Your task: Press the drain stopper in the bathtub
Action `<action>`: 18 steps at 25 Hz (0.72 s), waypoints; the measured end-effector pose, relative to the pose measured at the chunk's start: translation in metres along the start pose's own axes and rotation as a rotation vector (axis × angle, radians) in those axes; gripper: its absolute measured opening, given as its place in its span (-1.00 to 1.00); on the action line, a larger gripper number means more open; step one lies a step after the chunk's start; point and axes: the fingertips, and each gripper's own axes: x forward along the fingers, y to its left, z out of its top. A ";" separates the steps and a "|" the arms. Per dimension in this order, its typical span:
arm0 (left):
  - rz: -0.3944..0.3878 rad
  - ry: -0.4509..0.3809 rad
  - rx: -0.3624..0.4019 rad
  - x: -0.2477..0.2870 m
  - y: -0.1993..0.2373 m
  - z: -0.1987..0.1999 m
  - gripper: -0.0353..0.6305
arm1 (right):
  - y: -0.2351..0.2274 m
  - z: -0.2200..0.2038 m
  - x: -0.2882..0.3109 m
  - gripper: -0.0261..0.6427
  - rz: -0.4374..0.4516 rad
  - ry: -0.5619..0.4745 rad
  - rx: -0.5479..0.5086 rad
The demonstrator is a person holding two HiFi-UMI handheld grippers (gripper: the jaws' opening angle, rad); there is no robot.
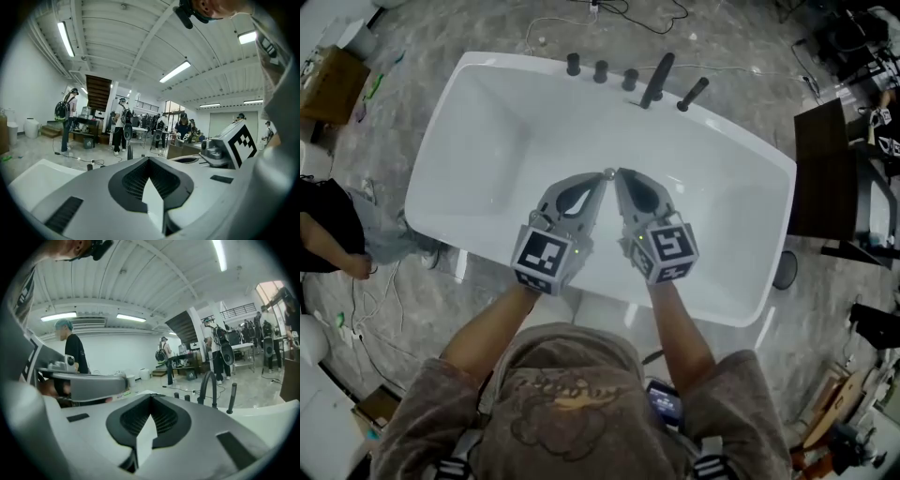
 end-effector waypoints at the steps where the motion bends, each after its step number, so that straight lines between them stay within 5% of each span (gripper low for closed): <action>1: -0.003 -0.003 -0.001 -0.007 -0.003 0.006 -0.89 | 0.009 0.007 -0.008 -0.92 0.019 -0.003 -0.008; 18: -0.096 -0.063 0.019 -0.102 -0.049 0.083 -0.89 | 0.129 0.081 -0.109 -0.92 0.319 -0.057 -0.067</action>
